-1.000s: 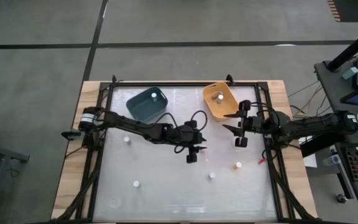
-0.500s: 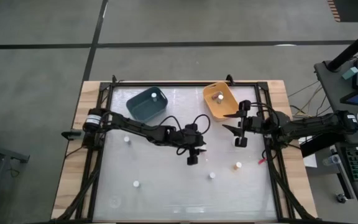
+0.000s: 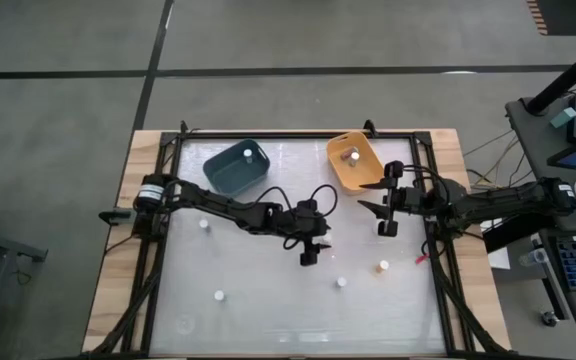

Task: Pick and place medicine bottles into bin by pill shape (circle, oval)
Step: Put the pink capsule bottle into the yellow bin

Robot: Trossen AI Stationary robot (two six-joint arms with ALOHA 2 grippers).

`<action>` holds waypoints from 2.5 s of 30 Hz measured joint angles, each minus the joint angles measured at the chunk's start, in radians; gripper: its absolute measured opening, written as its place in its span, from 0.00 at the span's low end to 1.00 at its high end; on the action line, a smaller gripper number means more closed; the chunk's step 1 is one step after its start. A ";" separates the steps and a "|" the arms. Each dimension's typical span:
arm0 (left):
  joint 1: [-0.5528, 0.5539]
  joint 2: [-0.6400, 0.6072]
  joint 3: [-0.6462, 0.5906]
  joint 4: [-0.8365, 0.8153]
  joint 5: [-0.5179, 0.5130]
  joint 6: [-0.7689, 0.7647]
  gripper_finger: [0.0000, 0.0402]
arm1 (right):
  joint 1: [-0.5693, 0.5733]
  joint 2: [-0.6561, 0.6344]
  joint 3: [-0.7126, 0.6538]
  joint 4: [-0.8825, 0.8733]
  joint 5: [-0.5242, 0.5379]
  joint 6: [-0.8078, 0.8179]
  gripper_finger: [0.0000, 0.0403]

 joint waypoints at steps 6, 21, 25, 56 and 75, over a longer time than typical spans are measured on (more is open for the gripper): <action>0.003 0.000 -0.037 0.050 -0.002 0.001 0.65 | 0.000 0.000 0.000 0.000 0.000 0.000 0.41; 0.007 0.115 -0.081 0.203 -0.036 0.001 0.65 | 0.000 0.000 0.000 -0.002 0.001 -0.004 0.41; 0.007 0.117 -0.076 0.211 -0.035 0.021 0.65 | 0.000 0.000 0.000 -0.009 0.001 -0.014 0.41; 0.009 0.045 -0.080 0.181 -0.056 0.102 0.23 | 0.000 0.001 0.002 -0.065 0.129 -0.019 0.41; 0.015 -0.352 -0.221 0.190 -0.066 0.132 0.23 | 0.000 0.060 0.241 -0.648 0.020 0.196 0.50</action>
